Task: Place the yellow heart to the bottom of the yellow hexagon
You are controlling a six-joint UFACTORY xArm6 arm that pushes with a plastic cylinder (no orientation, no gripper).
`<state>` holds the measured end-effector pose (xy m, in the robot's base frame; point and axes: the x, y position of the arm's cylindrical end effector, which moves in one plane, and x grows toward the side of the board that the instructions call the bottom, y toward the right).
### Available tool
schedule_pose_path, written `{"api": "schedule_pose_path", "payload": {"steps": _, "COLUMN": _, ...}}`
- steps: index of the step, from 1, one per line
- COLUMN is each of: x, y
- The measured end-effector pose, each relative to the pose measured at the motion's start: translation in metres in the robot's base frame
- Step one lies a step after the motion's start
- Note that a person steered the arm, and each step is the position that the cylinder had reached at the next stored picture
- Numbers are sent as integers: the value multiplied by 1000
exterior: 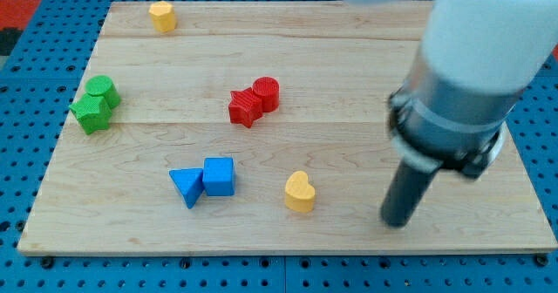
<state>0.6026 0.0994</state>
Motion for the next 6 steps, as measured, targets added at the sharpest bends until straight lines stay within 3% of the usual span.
{"api": "schedule_pose_path", "payload": {"steps": 1, "x": 12, "y": -59}}
{"api": "schedule_pose_path", "payload": {"steps": 2, "x": -44, "y": -50}}
{"api": "schedule_pose_path", "payload": {"steps": 3, "x": -42, "y": -23}}
{"api": "schedule_pose_path", "payload": {"steps": 4, "x": -4, "y": -39}}
{"api": "schedule_pose_path", "payload": {"steps": 5, "x": -8, "y": -88}}
{"api": "schedule_pose_path", "payload": {"steps": 6, "x": -52, "y": -79}}
